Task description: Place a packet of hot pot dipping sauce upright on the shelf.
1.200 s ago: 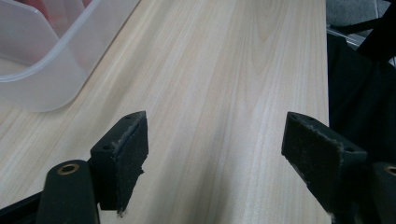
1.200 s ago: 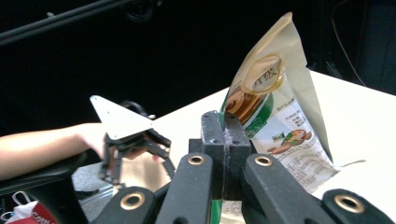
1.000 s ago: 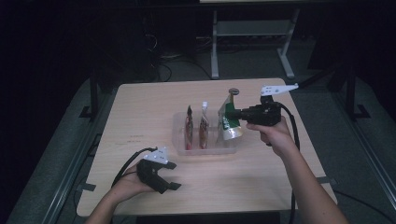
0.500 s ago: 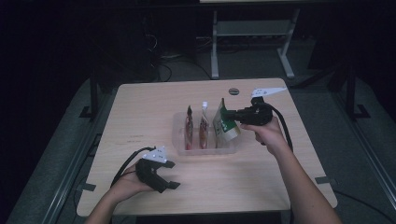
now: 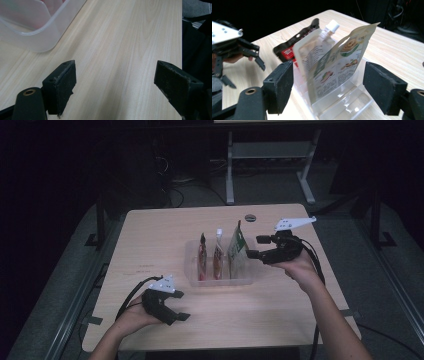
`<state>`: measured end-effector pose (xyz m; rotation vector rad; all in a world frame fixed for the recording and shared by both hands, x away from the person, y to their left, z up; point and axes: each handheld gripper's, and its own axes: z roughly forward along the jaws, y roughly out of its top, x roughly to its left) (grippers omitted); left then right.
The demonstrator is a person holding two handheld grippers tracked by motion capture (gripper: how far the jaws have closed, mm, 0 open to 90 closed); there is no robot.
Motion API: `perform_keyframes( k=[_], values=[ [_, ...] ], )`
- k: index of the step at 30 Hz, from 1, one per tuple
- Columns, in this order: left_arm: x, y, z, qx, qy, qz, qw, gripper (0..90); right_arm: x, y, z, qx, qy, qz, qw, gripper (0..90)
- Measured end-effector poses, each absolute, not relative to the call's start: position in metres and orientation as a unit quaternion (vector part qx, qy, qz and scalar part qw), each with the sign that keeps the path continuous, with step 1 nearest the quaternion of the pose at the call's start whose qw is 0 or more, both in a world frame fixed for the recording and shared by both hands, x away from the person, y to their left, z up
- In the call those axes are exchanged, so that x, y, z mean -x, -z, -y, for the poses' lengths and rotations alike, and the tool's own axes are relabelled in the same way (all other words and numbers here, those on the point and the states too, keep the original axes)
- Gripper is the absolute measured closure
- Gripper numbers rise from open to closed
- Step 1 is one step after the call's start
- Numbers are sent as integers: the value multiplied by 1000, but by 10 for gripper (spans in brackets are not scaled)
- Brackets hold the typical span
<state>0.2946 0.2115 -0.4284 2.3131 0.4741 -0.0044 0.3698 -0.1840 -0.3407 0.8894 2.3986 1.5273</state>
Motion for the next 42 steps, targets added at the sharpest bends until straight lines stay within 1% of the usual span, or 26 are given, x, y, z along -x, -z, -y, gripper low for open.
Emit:
perform_keyframes(
  k=[5,11,25,33,40,42],
  values=[
    [-294,427,-217,-902,-5,-191,386,176,-351,343,195,-296,-515,-799,92,214],
    [-291,425,-225,-898,-8,-204,391,175,-329,353,210,-299,-512,-798,107,205],
    [-270,428,-266,-886,-33,-250,390,175,-288,397,242,-340,-470,-805,123,176],
    [-265,437,-288,-881,-56,-277,379,162,-277,419,262,-375,-442,-803,139,151],
    [-270,447,-300,-886,-72,-298,348,162,-278,436,273,-392,-430,-802,139,142],
    [-272,448,-304,-886,-82,-303,341,162,-279,441,276,-393,-420,-805,147,141]
  ],
)
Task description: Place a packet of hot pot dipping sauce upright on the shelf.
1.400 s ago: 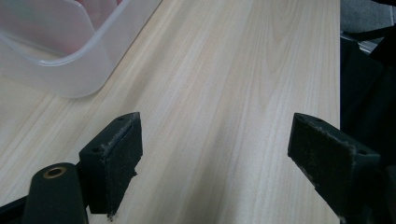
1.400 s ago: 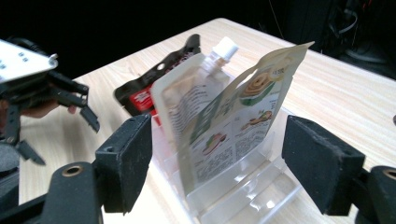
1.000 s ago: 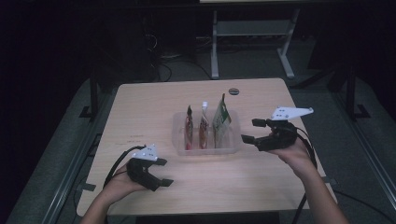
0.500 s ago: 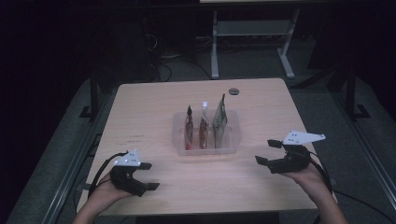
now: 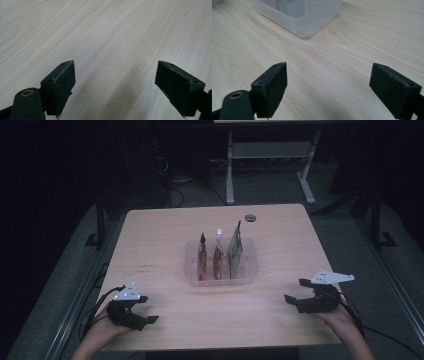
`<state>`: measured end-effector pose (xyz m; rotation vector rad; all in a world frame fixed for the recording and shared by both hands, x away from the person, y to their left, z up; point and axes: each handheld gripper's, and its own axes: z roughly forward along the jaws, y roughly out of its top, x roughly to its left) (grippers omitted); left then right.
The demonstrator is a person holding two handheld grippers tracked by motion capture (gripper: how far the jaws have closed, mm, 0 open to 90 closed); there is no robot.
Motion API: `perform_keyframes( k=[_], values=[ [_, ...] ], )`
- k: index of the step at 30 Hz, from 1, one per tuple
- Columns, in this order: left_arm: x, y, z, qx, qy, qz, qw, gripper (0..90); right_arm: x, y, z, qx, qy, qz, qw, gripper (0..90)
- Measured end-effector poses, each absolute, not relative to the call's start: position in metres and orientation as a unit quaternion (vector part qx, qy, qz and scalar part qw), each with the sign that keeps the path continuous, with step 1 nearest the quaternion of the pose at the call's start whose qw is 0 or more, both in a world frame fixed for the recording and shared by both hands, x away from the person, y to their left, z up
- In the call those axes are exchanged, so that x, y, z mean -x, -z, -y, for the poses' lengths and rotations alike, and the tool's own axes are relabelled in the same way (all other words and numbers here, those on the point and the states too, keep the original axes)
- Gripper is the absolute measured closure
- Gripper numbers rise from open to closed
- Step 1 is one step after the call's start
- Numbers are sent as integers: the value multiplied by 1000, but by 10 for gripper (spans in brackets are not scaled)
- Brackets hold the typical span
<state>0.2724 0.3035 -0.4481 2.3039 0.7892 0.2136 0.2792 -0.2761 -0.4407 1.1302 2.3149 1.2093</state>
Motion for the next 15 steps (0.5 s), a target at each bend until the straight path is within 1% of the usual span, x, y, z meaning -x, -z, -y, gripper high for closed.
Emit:
perform_keyframes(
  k=[3,8,15],
  values=[
    [-275,450,-308,-879,-91,-317,344,159,-280,448,281,-394,-416,-806,149,134],
    [-276,452,-313,-884,-104,-319,326,158,-282,460,283,-398,-387,-819,144,132],
    [-277,452,-312,-884,-107,-315,329,152,-282,457,284,-395,-398,-814,148,126]
  ],
)
